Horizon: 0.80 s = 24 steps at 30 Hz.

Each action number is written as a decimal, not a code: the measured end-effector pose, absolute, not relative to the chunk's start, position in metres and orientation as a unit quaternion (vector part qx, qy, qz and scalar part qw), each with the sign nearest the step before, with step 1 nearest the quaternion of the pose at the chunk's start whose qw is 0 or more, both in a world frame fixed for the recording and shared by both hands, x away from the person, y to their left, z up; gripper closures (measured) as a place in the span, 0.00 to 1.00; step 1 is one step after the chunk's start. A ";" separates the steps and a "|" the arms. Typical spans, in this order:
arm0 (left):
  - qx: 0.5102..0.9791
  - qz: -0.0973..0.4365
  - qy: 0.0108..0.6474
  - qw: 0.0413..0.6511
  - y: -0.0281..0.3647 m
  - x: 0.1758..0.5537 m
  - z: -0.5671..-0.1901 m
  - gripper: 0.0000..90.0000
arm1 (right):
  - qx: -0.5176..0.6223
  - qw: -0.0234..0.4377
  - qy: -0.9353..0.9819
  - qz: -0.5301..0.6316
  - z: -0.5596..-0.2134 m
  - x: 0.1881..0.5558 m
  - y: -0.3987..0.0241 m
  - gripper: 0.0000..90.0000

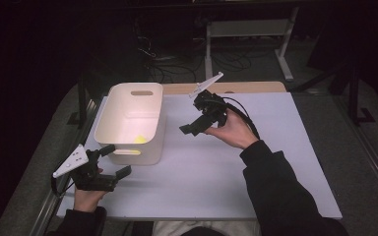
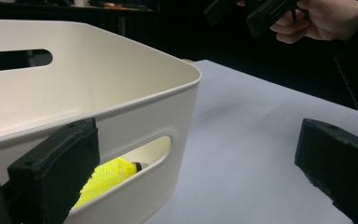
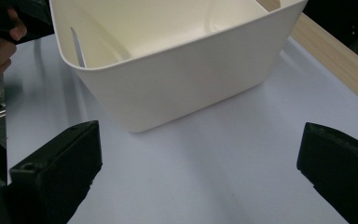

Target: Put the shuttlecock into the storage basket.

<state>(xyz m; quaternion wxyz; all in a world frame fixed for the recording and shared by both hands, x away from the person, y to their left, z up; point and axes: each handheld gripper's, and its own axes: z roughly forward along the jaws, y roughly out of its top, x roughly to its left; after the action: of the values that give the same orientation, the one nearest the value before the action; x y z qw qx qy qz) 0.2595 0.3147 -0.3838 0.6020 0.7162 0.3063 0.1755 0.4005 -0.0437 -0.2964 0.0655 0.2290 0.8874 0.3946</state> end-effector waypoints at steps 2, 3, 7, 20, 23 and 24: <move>0.716 0.176 0.307 0.602 0.315 0.260 -0.384 0.00 | 0.231 0.066 0.887 0.395 -0.296 0.400 -0.047 0.00; 0.716 0.175 0.307 0.602 0.315 0.260 -0.384 0.00 | 0.234 0.067 0.885 0.396 -0.296 0.400 -0.049 0.00; 0.716 0.176 0.307 0.602 0.315 0.259 -0.384 0.00 | 0.235 0.071 0.883 0.401 -0.294 0.399 -0.055 0.00; 0.715 0.175 0.309 0.602 0.315 0.260 -0.384 0.00 | 0.250 0.070 0.878 0.403 -0.303 0.395 -0.076 0.00; 0.715 0.176 0.309 0.602 0.314 0.260 -0.384 0.00 | 0.255 0.069 0.876 0.403 -0.307 0.395 -0.081 0.00; 0.715 0.175 0.309 0.602 0.315 0.260 -0.384 0.00 | 0.256 0.070 0.876 0.402 -0.308 0.395 -0.083 0.00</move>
<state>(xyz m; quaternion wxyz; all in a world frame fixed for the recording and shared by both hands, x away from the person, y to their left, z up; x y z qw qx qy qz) 0.2596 0.3145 -0.3840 0.6020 0.7152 0.3088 0.1755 0.3947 -0.0829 -0.3078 0.0697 0.2557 0.8762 0.4024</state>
